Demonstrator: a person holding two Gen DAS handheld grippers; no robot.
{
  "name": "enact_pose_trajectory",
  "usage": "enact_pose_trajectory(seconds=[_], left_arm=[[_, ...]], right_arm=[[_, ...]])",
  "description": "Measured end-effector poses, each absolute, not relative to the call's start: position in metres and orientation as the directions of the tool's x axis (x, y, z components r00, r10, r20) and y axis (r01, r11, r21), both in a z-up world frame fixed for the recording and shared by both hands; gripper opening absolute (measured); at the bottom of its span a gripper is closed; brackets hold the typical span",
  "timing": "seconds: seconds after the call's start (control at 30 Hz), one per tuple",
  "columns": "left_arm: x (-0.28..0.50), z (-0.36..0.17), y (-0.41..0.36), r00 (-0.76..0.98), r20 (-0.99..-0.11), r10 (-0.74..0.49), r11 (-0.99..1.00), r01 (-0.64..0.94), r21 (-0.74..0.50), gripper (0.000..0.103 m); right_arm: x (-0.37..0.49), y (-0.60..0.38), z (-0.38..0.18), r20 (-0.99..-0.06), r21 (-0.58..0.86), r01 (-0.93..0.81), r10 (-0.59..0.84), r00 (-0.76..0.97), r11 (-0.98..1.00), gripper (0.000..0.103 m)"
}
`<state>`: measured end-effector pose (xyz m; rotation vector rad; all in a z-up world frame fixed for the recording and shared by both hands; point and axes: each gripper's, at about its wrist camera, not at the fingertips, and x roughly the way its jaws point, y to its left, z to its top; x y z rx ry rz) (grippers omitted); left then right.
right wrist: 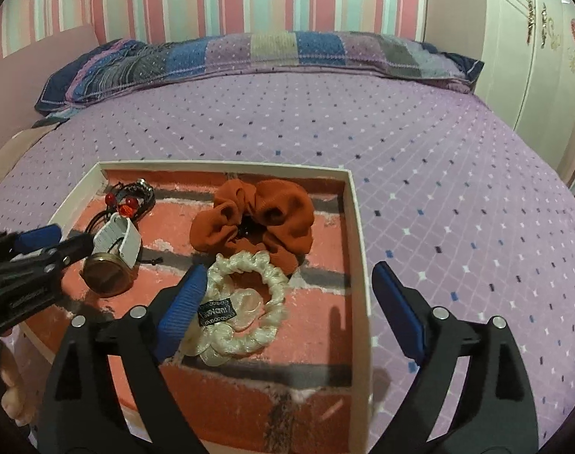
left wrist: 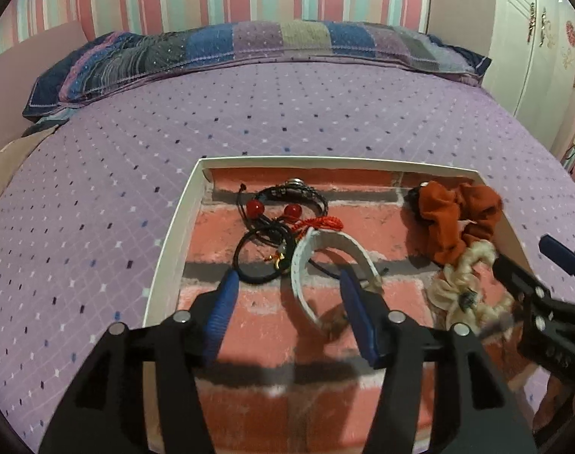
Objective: Organize jewelry
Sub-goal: 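Open right gripper over the tray while left gripper releases the watch, then move both open grippers back toward the bead bracelet and claw clip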
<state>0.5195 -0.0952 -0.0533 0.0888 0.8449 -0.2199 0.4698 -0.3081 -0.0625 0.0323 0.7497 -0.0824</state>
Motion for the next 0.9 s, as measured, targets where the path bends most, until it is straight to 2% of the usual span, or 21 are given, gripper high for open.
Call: enact_pose_trajectory(seconds=[0.1,0.27,0.37,0.47,0.8,0.9], left_arm=[[0.497,-0.046,-0.087,0.658,-0.729,-0.186,0.97,0.243,-0.029,0.055],[0.455,-0.046,-0.071,0.669,-0.7,-0.249,0.961,0.259,-0.094,0.055],[0.425,-0.052,-0.068,0.687,-0.68,-0.256,0.959,0.267,-0.092,0.056],[0.405,-0.059,-0.069,0.672,-0.683,-0.287,0.95,0.291,-0.113,0.055],[0.353,-0.069,-0.064,0.664,-0.7,-0.263,0.951,0.302,-0.07,0.056],[0.34,-0.072,-0.055,0.643,-0.711,-0.285,0.948,0.301,-0.108,0.056]], right_arm=[[0.459,-0.314,-0.052,-0.654,0.017,0.109,-0.071,0.753,0.994,0.091],[0.44,-0.322,-0.039,-0.619,0.031,0.134,-0.087,0.781,0.99,0.091],[0.428,-0.327,-0.032,-0.598,0.03,0.149,-0.102,0.795,0.988,0.091],[0.417,-0.332,-0.028,-0.591,0.042,0.166,-0.109,0.799,0.985,0.091],[0.362,-0.34,-0.018,-0.586,0.04,0.187,-0.129,0.8,0.982,0.091],[0.343,-0.34,-0.016,-0.583,0.036,0.192,-0.136,0.801,0.981,0.091]])
